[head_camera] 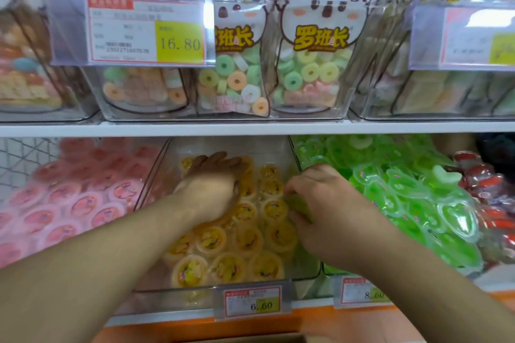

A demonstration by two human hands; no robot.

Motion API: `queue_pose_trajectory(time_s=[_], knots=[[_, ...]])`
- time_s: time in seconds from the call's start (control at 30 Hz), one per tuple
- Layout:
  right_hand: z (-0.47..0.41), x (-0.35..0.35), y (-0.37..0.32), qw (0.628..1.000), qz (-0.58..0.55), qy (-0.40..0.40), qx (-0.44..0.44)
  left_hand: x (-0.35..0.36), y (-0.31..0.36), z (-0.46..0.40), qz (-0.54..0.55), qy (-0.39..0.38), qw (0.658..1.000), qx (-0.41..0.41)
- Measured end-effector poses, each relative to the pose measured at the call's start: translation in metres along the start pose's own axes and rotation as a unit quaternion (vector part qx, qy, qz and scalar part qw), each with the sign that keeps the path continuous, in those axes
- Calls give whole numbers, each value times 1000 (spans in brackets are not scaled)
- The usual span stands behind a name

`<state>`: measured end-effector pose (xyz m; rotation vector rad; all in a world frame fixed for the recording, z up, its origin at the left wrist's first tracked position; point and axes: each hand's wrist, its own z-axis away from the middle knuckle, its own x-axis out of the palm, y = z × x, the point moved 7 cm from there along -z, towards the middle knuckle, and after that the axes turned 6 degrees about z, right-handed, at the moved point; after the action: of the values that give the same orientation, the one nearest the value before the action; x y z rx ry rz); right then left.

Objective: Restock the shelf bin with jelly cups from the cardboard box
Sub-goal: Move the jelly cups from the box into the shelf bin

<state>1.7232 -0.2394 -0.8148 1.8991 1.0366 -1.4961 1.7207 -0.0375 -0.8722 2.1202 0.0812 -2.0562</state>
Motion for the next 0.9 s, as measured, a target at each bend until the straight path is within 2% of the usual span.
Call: queue_pose_trajectory(time_s=[0.1, 0.33, 0.5, 0.73, 0.9], knots=[[0, 0, -1, 1000, 8, 0, -2, 4, 0, 1, -7, -13, 1000, 1], [0, -1, -3, 1000, 15, -5, 4, 2, -1, 9, 30, 12, 999, 1], [3, -8, -14, 1000, -4, -11, 4, -18, 9, 31, 130, 67, 989, 22], [43, -23, -52, 995, -103, -3, -15, -52, 48, 149, 247, 170, 953, 53], [101, -1, -90, 978, -204, -24, -23, -20, 51, 249, 339, 173, 924, 32]])
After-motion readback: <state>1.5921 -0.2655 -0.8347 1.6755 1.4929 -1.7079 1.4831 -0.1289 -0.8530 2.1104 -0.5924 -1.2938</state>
